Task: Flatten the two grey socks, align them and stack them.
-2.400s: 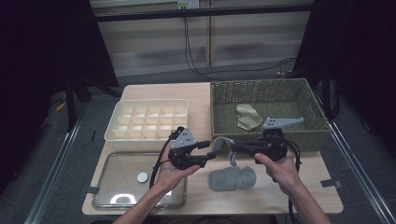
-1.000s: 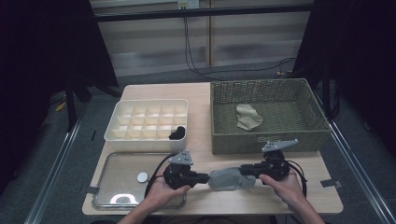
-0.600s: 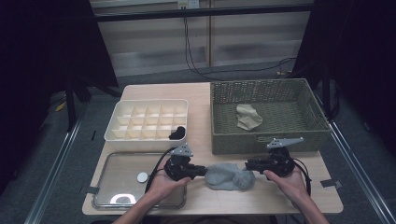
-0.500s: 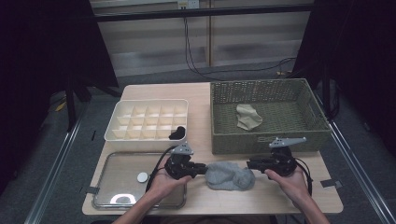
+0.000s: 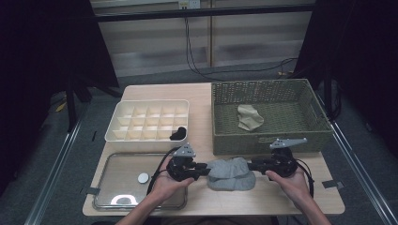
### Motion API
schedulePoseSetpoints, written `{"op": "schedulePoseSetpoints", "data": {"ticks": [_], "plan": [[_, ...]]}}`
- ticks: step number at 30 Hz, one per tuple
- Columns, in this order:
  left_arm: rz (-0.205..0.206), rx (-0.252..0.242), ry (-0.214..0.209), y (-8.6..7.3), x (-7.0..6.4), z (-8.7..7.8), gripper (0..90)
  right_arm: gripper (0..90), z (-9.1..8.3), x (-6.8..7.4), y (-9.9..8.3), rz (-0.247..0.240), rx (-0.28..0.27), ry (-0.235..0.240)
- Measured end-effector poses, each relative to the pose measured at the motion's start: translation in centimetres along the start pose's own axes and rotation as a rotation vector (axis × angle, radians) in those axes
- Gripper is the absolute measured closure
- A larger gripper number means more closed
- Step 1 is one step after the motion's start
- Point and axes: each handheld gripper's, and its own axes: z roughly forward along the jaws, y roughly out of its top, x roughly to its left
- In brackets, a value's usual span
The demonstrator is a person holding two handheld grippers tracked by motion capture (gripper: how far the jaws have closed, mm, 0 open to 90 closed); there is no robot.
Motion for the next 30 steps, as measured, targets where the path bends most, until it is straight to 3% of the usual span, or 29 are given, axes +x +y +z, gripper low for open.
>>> {"op": "schedulePoseSetpoints", "data": {"ticks": [4,7,9,13,18,21,25,27,30], "plan": [[-0.006,0.008,0.005,0.0,0.4,0.7,70.5,67.9,0.8,-0.3,0.5,0.012,0.002,0.002],[-0.003,0.027,0.005,-0.1,0.4,1.2,68.4,65.9,2.0,-0.2,1.1,-0.018,0.012,-0.038],[0.004,0.034,0.008,-0.2,0.4,1.3,68.0,66.0,2.4,-0.4,1.1,-0.015,0.018,-0.037],[0.022,0.068,0.026,-0.8,0.4,1.9,68.0,66.1,3.7,-1.0,0.3,0.007,0.045,-0.060],[0.018,0.065,0.036,-1.1,0.4,2.1,66.0,64.7,4.0,-1.4,-0.4,0.030,0.048,-0.059],[0.023,0.076,0.037,-1.2,0.5,2.0,64.2,63.8,4.2,-1.4,-0.5,0.014,0.058,-0.069],[0.019,0.078,0.037,-1.5,0.6,1.9,66.5,74.8,4.3,-1.1,-0.5,-0.030,0.066,-0.108],[0.028,0.096,0.039,-1.5,0.7,1.9,68.7,82.1,4.3,-1.1,-0.6,-0.026,0.069,-0.113],[0.021,0.089,0.037,-1.6,0.7,2.1,75.5,85.4,4.3,-1.4,-0.6,-0.016,0.068,-0.107]]}}
